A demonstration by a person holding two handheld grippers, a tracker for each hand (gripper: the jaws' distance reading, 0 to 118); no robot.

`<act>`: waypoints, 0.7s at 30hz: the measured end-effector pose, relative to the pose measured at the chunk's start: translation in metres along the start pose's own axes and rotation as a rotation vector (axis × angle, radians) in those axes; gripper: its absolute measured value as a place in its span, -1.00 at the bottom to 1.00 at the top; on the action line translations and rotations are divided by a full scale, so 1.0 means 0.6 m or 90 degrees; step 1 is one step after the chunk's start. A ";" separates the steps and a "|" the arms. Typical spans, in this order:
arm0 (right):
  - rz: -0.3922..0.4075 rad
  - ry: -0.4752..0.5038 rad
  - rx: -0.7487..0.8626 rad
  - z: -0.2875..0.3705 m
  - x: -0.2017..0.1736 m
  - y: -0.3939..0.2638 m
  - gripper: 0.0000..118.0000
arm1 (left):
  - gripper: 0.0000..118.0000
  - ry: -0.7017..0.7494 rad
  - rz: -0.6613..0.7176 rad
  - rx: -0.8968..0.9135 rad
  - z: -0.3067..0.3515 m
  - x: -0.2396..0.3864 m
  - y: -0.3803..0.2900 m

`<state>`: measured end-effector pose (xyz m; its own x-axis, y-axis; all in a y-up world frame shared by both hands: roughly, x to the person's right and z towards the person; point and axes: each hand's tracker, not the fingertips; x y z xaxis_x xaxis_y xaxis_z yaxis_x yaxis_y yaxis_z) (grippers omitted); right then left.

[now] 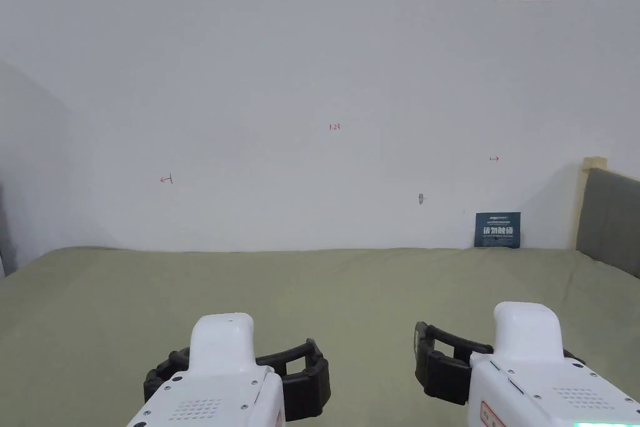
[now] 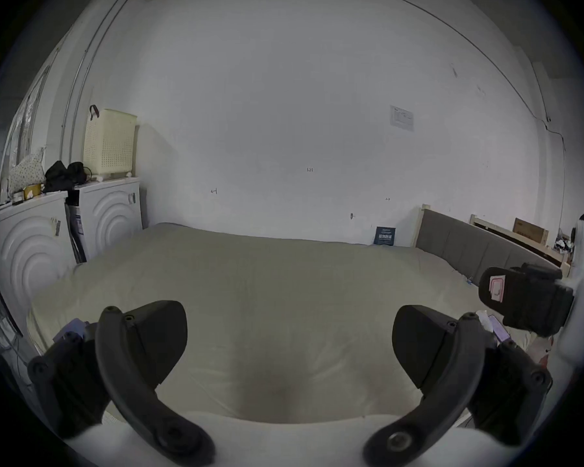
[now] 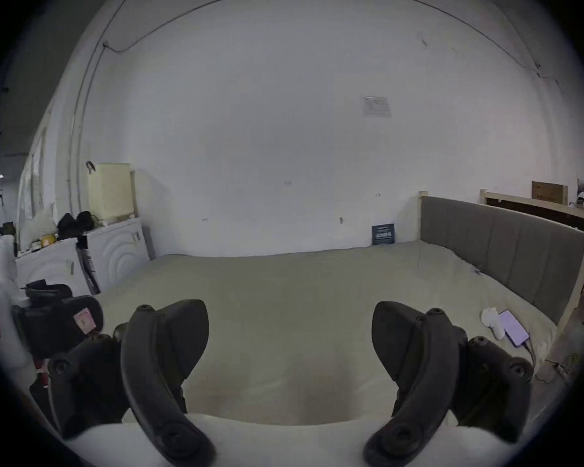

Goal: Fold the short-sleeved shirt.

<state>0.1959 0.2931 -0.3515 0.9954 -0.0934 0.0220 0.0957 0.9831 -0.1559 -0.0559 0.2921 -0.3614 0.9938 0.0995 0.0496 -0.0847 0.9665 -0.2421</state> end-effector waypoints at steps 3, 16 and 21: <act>-0.006 -0.053 -0.024 -0.004 -0.008 -0.001 0.74 | 1.00 0.001 -0.003 0.001 0.001 -0.001 0.001; -0.031 -0.085 -0.042 -0.018 0.004 0.010 0.74 | 1.00 0.004 -0.002 -0.015 -0.011 -0.001 -0.002; -0.068 -0.034 -0.020 -0.008 0.023 0.002 0.74 | 1.00 0.000 -0.006 -0.012 -0.012 0.000 -0.003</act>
<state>0.2097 0.2926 -0.3559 0.9777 -0.1882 0.0929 0.2024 0.9624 -0.1811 -0.0551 0.2887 -0.3680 0.9945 0.0904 0.0527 -0.0738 0.9630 -0.2594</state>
